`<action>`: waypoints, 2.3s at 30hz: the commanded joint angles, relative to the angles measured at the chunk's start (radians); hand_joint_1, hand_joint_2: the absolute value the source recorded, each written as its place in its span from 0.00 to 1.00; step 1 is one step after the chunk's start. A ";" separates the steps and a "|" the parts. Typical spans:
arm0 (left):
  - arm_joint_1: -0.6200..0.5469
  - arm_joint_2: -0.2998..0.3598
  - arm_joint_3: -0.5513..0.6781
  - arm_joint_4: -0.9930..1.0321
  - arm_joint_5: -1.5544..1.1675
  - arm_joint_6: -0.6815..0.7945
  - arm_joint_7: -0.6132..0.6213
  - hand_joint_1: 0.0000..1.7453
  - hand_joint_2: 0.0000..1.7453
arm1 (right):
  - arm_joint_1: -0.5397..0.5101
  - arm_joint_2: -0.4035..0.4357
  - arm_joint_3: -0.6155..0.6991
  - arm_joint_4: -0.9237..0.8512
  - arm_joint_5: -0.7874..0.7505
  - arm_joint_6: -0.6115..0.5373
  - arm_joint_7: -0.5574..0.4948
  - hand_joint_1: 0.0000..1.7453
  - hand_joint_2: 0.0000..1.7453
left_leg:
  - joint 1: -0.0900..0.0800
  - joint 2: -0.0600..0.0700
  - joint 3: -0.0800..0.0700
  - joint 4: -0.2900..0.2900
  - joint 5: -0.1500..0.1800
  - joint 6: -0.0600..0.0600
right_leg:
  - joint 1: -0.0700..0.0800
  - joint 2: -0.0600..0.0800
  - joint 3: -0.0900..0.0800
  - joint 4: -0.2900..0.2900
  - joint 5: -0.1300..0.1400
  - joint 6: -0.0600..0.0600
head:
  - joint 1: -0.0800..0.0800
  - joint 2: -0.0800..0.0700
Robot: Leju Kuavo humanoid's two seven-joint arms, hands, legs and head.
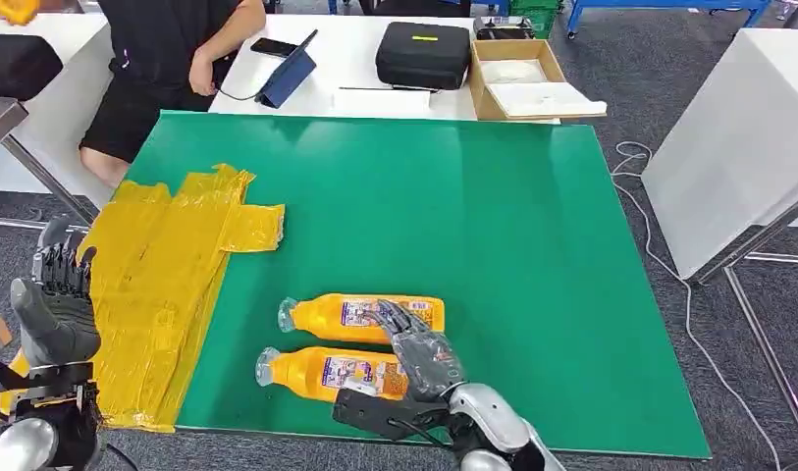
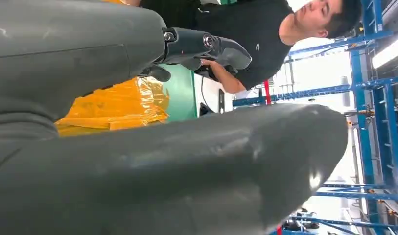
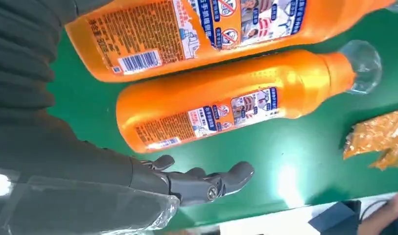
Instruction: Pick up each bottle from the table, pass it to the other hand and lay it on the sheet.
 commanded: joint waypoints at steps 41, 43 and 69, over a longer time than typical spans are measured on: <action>-0.109 -0.019 0.020 0.074 0.048 0.018 0.027 0.00 0.00 | -0.140 0.016 0.193 0.236 0.127 0.170 0.010 0.00 1.00 | 0.001 0.000 0.002 -0.002 0.002 -0.004 | 0.001 -0.001 0.002 -0.003 0.003 -0.005 | 0.000 0.000; -0.109 -0.019 0.020 0.074 0.048 0.018 0.027 0.00 0.00 | -0.140 0.016 0.193 0.236 0.127 0.170 0.010 0.00 1.00 | 0.001 0.000 0.001 -0.001 0.001 -0.003 | 0.000 0.000 0.001 -0.001 0.002 -0.004 | 0.000 0.000; -0.117 -0.032 0.044 0.082 0.069 0.024 0.027 0.00 0.00 | -0.101 0.037 0.127 0.355 0.159 0.193 0.046 0.00 1.00 | 0.000 -0.001 0.002 -0.001 0.002 -0.003 | 0.001 -0.002 0.002 -0.002 0.002 -0.004 | 0.000 0.000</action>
